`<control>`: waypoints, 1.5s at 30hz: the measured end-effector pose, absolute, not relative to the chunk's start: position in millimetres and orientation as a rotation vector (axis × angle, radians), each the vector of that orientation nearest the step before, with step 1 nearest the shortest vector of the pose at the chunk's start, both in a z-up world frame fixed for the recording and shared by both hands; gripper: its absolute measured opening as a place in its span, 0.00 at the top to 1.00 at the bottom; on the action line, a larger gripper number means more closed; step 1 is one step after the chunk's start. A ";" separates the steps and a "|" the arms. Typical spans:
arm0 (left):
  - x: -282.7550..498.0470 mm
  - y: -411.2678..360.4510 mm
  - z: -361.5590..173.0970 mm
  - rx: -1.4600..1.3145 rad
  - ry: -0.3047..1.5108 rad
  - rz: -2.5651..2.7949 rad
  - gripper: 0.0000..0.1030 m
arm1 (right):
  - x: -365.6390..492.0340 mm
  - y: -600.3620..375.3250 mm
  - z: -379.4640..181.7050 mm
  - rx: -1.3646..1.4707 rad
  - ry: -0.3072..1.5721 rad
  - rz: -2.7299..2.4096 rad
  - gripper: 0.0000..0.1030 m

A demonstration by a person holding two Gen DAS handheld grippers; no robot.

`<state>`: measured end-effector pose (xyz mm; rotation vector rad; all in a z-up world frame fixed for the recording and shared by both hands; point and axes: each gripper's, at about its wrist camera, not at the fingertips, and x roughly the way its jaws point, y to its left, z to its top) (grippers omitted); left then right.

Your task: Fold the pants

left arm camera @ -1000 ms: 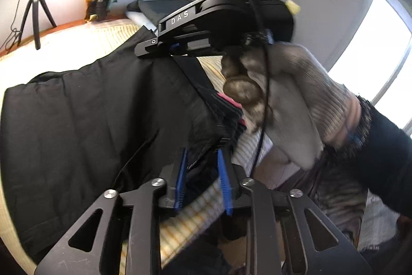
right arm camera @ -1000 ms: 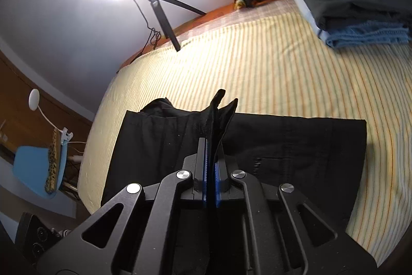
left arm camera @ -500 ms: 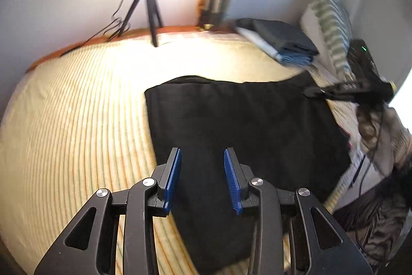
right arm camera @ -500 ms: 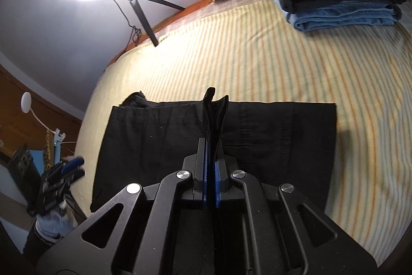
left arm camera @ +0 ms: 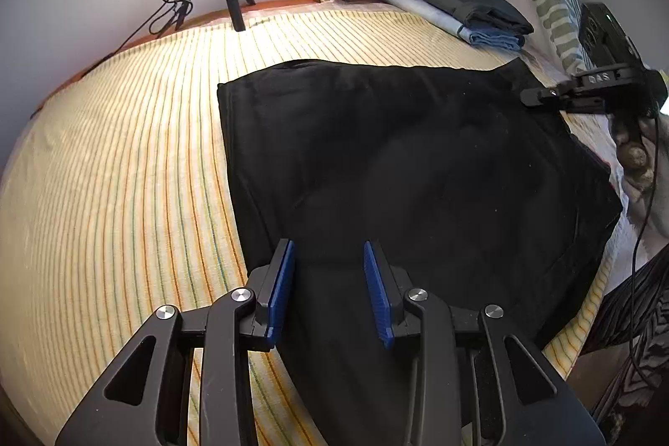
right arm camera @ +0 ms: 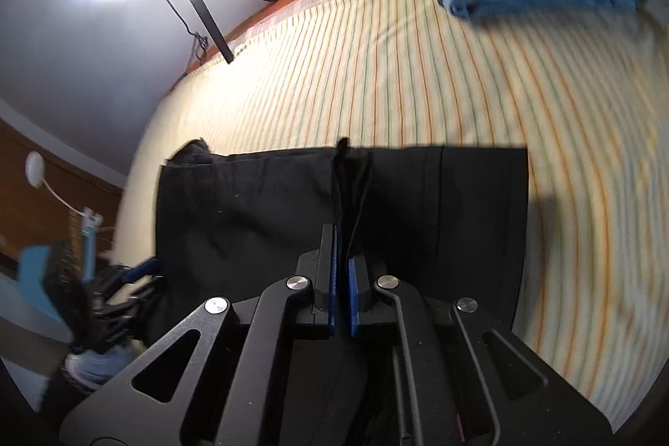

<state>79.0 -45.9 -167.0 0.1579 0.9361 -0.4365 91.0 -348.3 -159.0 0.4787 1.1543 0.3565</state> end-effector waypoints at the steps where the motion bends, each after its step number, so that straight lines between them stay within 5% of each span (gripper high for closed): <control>1: 78.7 -45.2 -166.8 0.152 0.937 -0.434 0.69 | 87.7 -351.7 -159.0 0.498 1.164 0.361 0.93; 14: 55.1 -35.1 -149.2 0.080 0.904 -0.416 0.68 | 40.3 -284.1 -101.9 0.096 0.983 0.402 0.85; 23: 22.2 -28.9 -164.5 0.170 0.900 -0.411 0.68 | 57.2 -191.1 -147.1 -0.166 1.115 0.522 0.85; 35: 12.3 -13.0 -165.2 0.096 0.952 -0.418 0.68 | 107.2 -103.7 -119.6 -0.181 1.061 0.626 0.85; 45: 14.5 3.4 -167.9 -0.003 0.991 -0.457 0.68 | 162.9 -31.2 -155.1 -0.243 1.141 0.615 0.85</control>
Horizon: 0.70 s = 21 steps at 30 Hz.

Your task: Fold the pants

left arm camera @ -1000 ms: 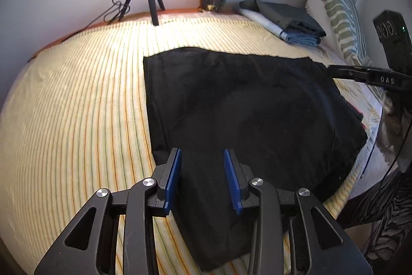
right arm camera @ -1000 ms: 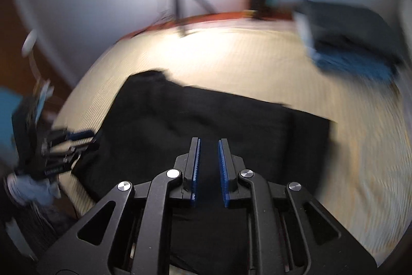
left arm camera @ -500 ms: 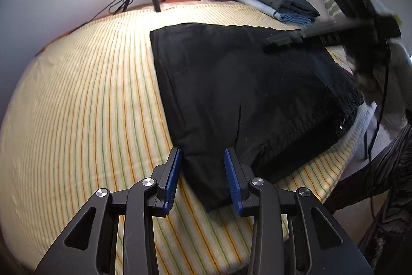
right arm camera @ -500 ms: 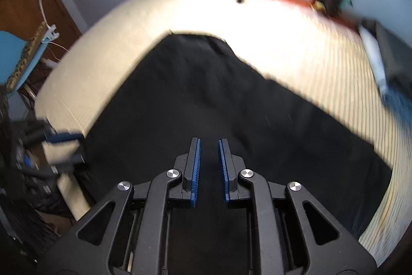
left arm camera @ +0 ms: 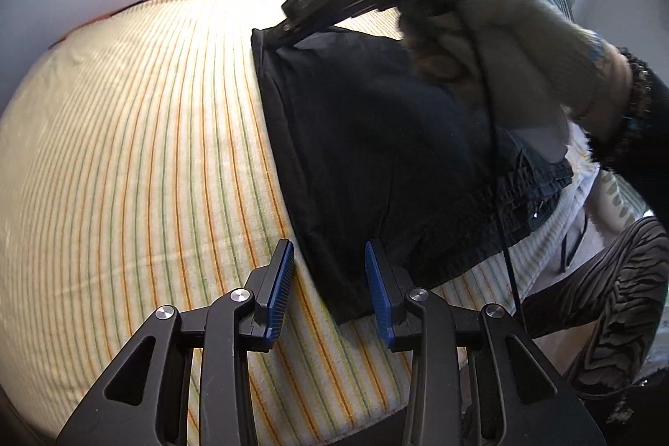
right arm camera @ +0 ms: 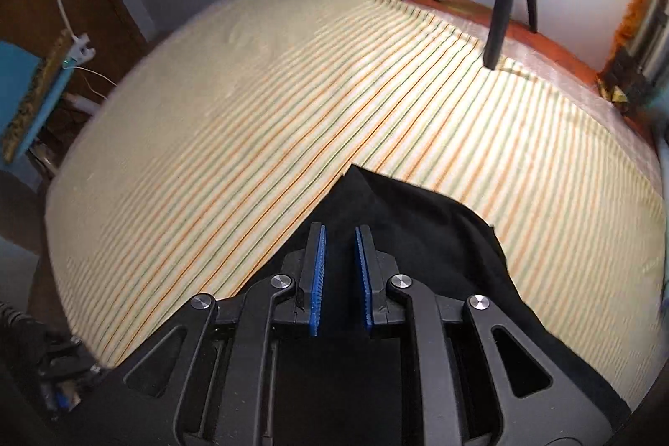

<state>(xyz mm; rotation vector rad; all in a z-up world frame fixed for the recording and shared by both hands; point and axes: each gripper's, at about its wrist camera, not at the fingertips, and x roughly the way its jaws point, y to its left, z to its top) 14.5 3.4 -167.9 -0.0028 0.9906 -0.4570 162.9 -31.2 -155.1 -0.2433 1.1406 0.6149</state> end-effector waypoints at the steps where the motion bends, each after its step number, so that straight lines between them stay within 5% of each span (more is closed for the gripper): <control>1: 14.4 5.5 -167.9 -0.016 0.994 -0.459 0.68 | 167.1 -28.2 -159.0 -0.244 1.146 0.605 0.85; 11: 28.4 46.7 -169.4 -0.372 1.050 -0.477 0.60 | 176.0 -21.0 -152.4 -0.223 1.192 0.558 0.84; 15: 30.9 37.7 -172.7 -0.356 1.051 -0.499 0.60 | 156.4 -24.6 -132.7 -0.189 1.220 0.564 0.45; 21: 42.9 42.5 -180.1 -0.496 1.056 -0.522 0.62 | 137.9 -19.6 -134.4 -0.150 1.336 0.551 0.45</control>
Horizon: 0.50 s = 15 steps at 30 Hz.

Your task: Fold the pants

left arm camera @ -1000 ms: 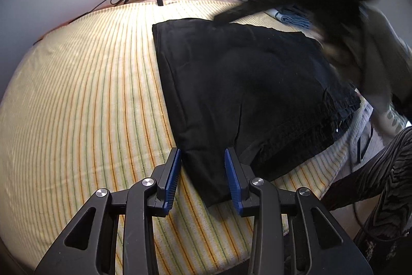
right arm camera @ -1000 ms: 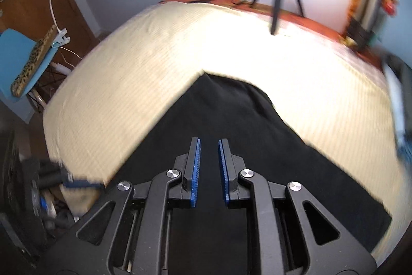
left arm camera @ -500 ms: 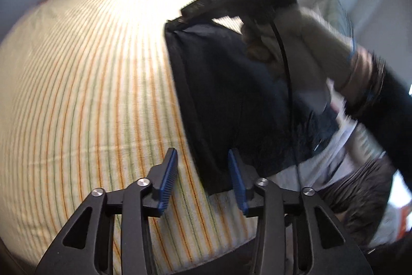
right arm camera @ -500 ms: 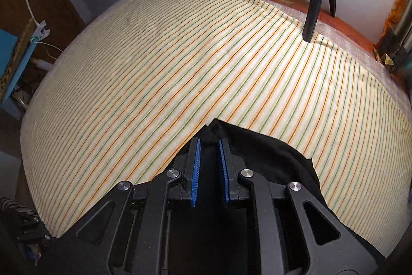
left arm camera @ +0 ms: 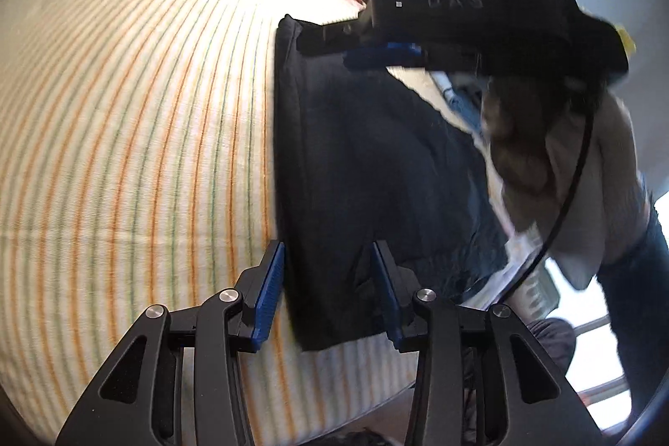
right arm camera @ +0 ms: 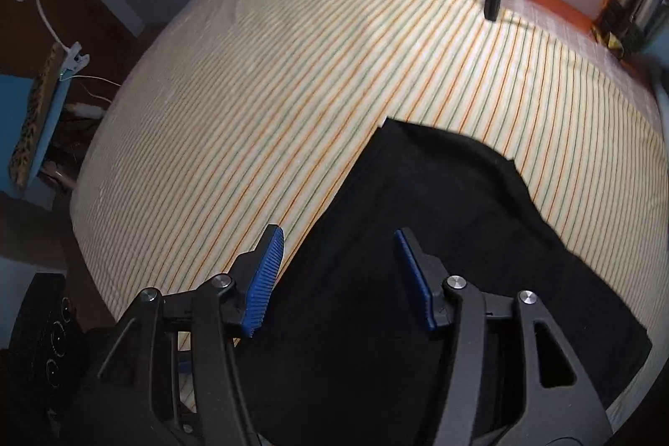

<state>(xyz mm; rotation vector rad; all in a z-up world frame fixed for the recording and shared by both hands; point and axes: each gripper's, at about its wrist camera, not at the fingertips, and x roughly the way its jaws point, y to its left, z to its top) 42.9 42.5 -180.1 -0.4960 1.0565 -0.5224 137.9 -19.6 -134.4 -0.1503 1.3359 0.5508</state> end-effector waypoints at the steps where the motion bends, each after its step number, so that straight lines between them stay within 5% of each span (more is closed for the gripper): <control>1: 43.7 43.6 -180.5 -0.518 1.053 -0.526 0.62 | 139.3 -19.3 -137.1 -0.135 1.351 0.541 0.45; 12: 39.4 19.1 -161.1 -0.459 0.967 -0.579 0.62 | 141.2 7.2 -164.9 -0.246 1.446 0.436 0.45; 15: 39.4 14.2 -159.1 -0.426 0.957 -0.582 0.62 | 138.0 14.6 -169.6 -0.314 1.440 0.416 0.55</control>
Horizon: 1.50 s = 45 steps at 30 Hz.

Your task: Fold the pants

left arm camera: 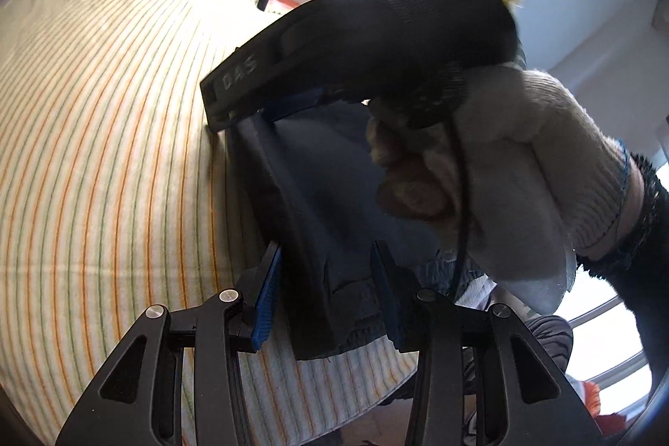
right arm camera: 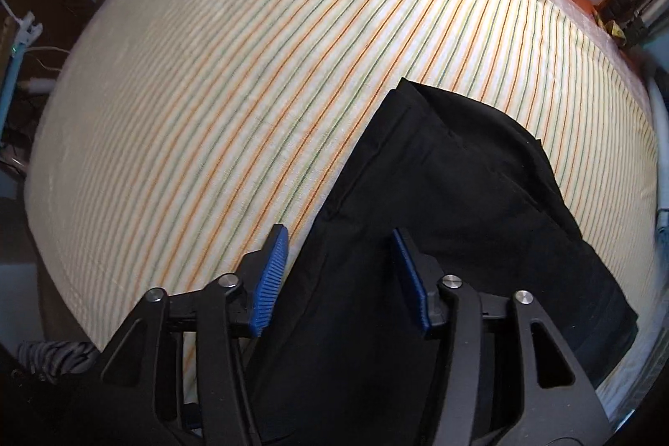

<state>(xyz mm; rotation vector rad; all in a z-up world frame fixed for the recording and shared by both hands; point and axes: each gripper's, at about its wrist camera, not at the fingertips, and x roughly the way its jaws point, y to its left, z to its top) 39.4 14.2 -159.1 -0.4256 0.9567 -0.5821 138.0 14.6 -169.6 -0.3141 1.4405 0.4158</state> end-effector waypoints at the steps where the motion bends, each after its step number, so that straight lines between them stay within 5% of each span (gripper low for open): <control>1: 39.7 12.6 -158.6 -0.416 0.956 -0.579 0.62 | 138.0 14.7 -169.6 -0.316 1.437 0.412 0.57; 9: 48.3 8.7 -162.6 -0.358 0.977 -0.504 0.57 | 141.1 -9.7 -164.6 -0.189 1.448 0.458 0.87; 14: 62.3 7.8 -181.1 -0.391 1.043 -0.479 0.57 | 136.9 -28.9 -156.0 -0.087 1.430 0.482 0.92; 16: 63.4 8.3 -180.3 -0.406 1.009 -0.486 0.61 | 138.3 -35.1 -150.8 -0.055 1.425 0.490 0.93; 18: 64.2 4.5 -174.2 -0.396 0.978 -0.508 0.86 | 138.0 -41.8 -145.8 -0.035 1.419 0.496 0.93; 23: 65.1 -16.3 -155.9 -0.315 0.887 -0.545 0.87 | 145.3 -58.5 -133.8 -0.017 1.430 0.489 0.90; 27: 60.9 -28.6 -149.9 -0.276 0.860 -0.568 0.87 | 150.7 -57.1 -130.9 -0.033 1.465 0.470 0.57; 30: 59.6 -36.5 -147.0 -0.253 0.850 -0.584 0.87 | 147.3 -56.0 -130.2 -0.078 1.454 0.461 0.57; 31: 59.3 -40.5 -145.9 -0.247 0.848 -0.587 0.87 | 144.9 -56.4 -130.6 -0.086 1.452 0.465 0.59; 33: 59.7 -45.0 -145.4 -0.241 0.851 -0.590 0.87 | 141.2 -56.2 -133.6 -0.078 1.454 0.479 0.91; 35: 61.5 -48.2 -145.9 -0.233 0.862 -0.597 0.87 | 137.0 -60.4 -132.6 -0.073 1.436 0.495 0.92; 41: 42.0 -45.0 -125.3 -0.216 0.908 -0.674 0.60 | 128.7 -98.1 -112.3 0.044 1.332 0.537 0.95; 45: 28.2 -28.9 -105.5 -0.229 0.843 -0.719 0.58 | 120.6 -143.2 -96.2 0.151 1.270 0.529 0.95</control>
